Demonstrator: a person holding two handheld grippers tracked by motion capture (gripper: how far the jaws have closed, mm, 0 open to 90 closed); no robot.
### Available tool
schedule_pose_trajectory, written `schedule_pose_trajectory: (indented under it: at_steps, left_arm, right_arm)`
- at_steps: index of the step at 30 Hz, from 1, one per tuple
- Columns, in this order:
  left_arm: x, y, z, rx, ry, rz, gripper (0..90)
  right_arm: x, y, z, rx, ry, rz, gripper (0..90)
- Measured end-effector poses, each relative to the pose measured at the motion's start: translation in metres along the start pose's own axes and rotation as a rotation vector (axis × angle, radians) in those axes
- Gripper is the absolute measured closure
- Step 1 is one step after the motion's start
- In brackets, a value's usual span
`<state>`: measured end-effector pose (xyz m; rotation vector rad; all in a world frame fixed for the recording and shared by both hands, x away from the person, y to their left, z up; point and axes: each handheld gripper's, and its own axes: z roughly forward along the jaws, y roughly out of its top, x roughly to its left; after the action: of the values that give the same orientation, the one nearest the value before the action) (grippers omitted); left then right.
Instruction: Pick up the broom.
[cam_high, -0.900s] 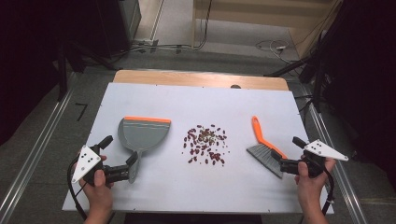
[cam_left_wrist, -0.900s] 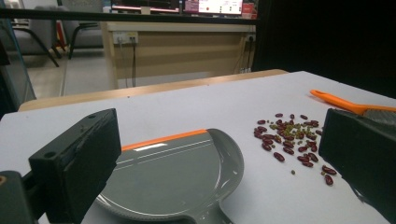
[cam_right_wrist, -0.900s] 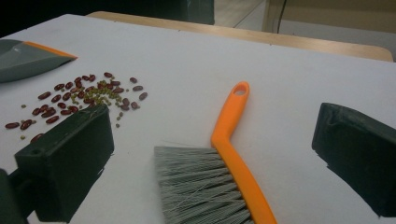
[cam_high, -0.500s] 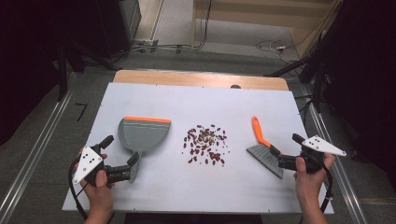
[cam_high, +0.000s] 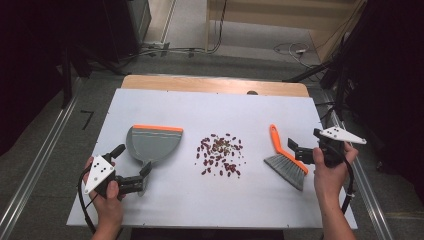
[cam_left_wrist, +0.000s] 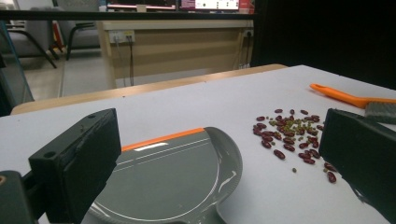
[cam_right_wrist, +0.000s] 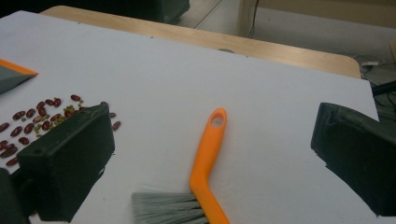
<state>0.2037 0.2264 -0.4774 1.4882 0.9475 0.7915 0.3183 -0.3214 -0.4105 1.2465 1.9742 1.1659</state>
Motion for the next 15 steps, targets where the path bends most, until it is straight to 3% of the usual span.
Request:
schedule_pose_trajectory:
  at_steps: [5, 9, 11, 13, 15]
  left_arm:
    - [-0.001, -0.001, 0.005, 0.025, -0.025, -0.001, 0.0]
    - [-0.004, -0.001, 0.008, 0.032, -0.039, 0.005, 0.0]
    - [-0.005, -0.001, 0.009, 0.032, -0.041, 0.007, 0.0]
    - [-0.005, -0.001, 0.009, 0.031, -0.054, -0.005, 0.0]
    - [-0.004, -0.001, 0.008, 0.024, -0.071, -0.029, 0.0]
  right_arm:
    - [-0.006, 0.015, 0.015, 0.066, 0.032, 0.051, 1.5]
    - [-0.007, 0.019, 0.028, 0.108, 0.029, 0.067, 3.3]
    - [-0.008, 0.019, 0.039, 0.148, 0.061, 0.078, 6.2]
    - [-0.007, 0.017, 0.049, 0.183, 0.07, 0.056, 12.8]
    - [0.0, 0.014, 0.057, 0.246, 0.003, -0.009, 18.2]
